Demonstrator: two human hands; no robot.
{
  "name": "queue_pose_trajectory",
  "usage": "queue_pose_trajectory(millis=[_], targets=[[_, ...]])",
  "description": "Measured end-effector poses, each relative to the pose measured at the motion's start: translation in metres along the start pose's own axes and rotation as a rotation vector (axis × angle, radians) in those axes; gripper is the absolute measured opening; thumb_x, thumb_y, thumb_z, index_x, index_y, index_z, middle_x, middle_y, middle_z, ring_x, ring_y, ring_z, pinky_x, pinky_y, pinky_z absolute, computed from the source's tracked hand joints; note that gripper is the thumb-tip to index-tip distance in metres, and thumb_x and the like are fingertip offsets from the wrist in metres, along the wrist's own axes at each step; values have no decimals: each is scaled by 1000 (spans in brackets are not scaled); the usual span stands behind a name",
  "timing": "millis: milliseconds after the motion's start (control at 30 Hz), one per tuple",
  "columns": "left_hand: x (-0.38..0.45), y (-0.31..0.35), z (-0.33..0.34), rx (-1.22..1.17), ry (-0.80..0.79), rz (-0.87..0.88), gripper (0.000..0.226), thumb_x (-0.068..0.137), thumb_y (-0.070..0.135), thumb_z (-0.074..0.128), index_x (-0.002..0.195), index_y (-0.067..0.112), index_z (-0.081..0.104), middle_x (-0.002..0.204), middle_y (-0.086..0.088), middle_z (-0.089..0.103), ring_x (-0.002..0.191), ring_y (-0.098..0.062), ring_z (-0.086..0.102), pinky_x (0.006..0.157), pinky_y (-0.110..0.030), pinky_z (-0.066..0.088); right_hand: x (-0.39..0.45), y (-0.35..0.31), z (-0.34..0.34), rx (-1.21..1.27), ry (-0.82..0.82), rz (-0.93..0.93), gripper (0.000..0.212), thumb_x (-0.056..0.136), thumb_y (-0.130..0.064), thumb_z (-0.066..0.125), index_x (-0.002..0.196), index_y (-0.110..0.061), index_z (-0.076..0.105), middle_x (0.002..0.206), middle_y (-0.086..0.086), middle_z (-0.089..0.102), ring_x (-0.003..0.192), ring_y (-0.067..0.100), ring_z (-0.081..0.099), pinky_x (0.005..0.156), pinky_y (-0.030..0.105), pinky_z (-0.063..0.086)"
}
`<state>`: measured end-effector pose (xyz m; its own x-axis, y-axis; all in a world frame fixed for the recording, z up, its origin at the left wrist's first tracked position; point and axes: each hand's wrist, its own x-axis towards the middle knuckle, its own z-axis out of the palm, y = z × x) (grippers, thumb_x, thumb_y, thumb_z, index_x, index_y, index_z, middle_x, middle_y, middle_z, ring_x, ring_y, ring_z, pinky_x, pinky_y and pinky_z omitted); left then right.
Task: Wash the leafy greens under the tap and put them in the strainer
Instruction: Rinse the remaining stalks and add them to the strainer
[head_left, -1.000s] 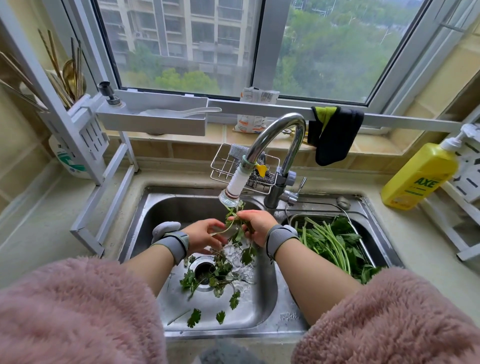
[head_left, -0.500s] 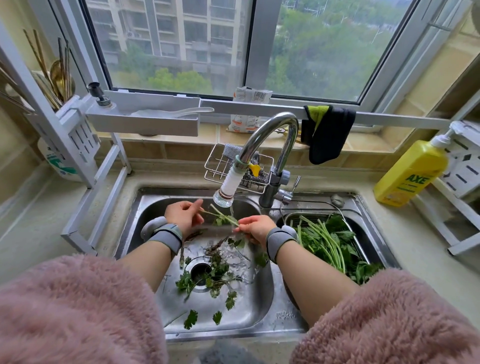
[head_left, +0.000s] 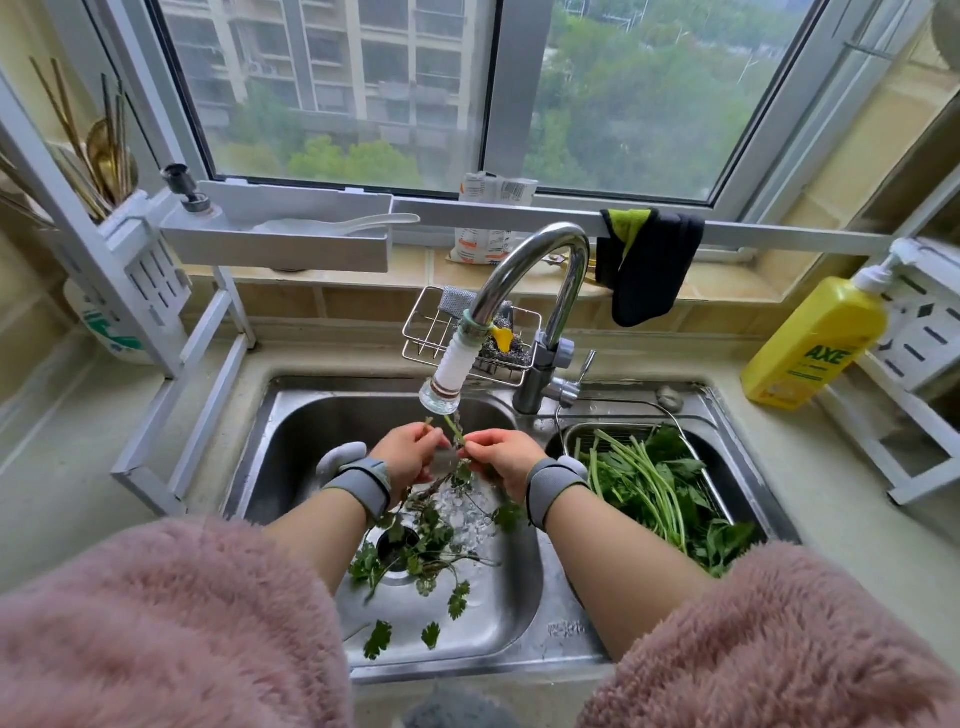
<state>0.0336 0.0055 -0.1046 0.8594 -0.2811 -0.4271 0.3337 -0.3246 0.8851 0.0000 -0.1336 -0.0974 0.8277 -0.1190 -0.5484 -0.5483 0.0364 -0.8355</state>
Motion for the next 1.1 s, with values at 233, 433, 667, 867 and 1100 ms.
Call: queue_pose_trajectory(millis=[233, 433, 667, 867, 1100], targets=[[6, 1, 8, -178, 22, 47, 22, 99, 14, 41, 102, 11, 63, 65, -1, 45, 52, -11, 40, 56, -23, 36, 3, 14, -13, -111, 13, -31, 25, 90, -3, 57, 113, 6, 61, 70, 1, 56, 61, 8, 51, 59, 12, 44], [5, 16, 18, -363, -13, -2, 28, 100, 9, 37, 82, 9, 59, 69, -1, 54, 50, -9, 53, 56, -21, 48, -1, 13, -15, -152, -26, -50, 10, 91, -9, 58, 97, -6, 65, 73, 2, 59, 62, 9, 54, 53, 14, 43], [11, 22, 14, -604, -32, 41, 27, 95, -2, 35, 74, 10, 48, 51, 0, 47, 52, -14, 43, 62, -27, 40, -2, 11, -4, -505, -92, -142, 28, 91, -23, 59, 109, -2, 65, 87, 7, 62, 77, 14, 53, 68, 23, 47], [13, 36, -1, -673, 88, 73, 30, 103, 13, 29, 80, 10, 48, 43, 4, 48, 30, -2, 33, 39, -14, 35, 6, 1, 5, -502, -13, -277, 18, 92, -20, 56, 101, -7, 64, 80, -1, 57, 65, 6, 48, 60, 13, 39], [27, 41, -48, -758, 288, 153, 40, 104, 23, 24, 71, 9, 42, 30, 13, 29, 28, -2, 28, 58, -21, 42, 21, 4, 21, -570, -88, -312, 24, 94, -21, 54, 103, -3, 68, 76, 3, 59, 55, 6, 45, 48, 9, 36]])
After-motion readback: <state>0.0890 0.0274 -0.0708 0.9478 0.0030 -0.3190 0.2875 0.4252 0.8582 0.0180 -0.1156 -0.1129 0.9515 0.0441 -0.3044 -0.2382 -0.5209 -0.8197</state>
